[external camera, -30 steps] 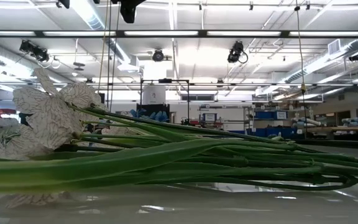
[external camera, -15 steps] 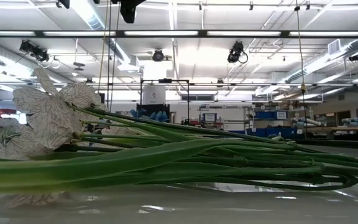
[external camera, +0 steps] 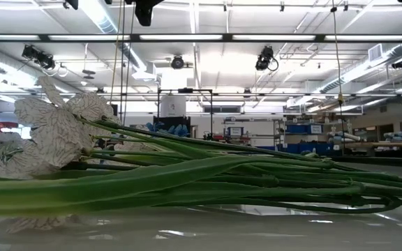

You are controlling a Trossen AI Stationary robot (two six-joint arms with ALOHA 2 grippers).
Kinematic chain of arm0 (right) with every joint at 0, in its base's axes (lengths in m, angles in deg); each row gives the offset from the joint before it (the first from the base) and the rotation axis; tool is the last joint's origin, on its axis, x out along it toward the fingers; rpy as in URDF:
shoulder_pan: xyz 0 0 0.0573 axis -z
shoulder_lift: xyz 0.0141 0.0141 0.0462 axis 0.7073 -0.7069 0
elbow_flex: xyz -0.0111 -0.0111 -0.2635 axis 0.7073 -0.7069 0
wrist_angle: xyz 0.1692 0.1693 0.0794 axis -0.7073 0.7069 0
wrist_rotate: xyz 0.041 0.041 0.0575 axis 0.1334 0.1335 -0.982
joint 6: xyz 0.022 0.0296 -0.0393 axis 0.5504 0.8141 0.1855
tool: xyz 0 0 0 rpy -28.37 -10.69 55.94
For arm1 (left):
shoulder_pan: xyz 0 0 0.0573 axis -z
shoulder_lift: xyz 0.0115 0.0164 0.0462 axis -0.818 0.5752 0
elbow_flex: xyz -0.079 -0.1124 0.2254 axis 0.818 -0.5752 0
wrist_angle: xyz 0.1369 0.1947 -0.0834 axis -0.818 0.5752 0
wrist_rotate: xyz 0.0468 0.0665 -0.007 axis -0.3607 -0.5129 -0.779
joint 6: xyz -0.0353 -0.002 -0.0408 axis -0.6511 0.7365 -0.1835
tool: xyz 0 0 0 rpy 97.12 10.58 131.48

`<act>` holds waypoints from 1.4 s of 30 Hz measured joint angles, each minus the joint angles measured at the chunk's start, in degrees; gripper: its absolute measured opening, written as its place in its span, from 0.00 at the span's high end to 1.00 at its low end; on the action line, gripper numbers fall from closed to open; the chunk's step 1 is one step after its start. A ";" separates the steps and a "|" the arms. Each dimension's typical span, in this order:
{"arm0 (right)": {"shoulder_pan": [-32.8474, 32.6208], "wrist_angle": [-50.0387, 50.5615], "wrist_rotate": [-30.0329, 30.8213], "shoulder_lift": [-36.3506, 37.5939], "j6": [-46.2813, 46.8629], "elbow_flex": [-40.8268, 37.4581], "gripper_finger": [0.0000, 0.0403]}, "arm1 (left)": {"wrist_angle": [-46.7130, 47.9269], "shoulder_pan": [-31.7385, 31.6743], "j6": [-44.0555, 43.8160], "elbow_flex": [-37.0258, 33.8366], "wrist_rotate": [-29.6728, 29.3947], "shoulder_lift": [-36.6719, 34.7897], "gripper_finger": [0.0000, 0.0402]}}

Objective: Sort flowers into vase by color
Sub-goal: Put the top red tulip flower into the red flower vase

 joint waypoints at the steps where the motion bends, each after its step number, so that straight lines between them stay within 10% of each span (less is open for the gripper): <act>1: 0.00 0.00 -0.34 -0.52 -0.61 0.00 0.97 | -0.04 0.00 0.00 0.00 0.02 0.02 0.64; 26: -0.27 -1.20 -14.03 -6.51 -11.68 0.00 0.97 | -0.02 0.00 0.00 0.00 0.02 0.02 0.64; 42: -10.34 1.81 -2.04 -12.46 -23.47 0.02 0.96 | -0.04 -0.01 0.00 0.00 0.02 0.01 0.64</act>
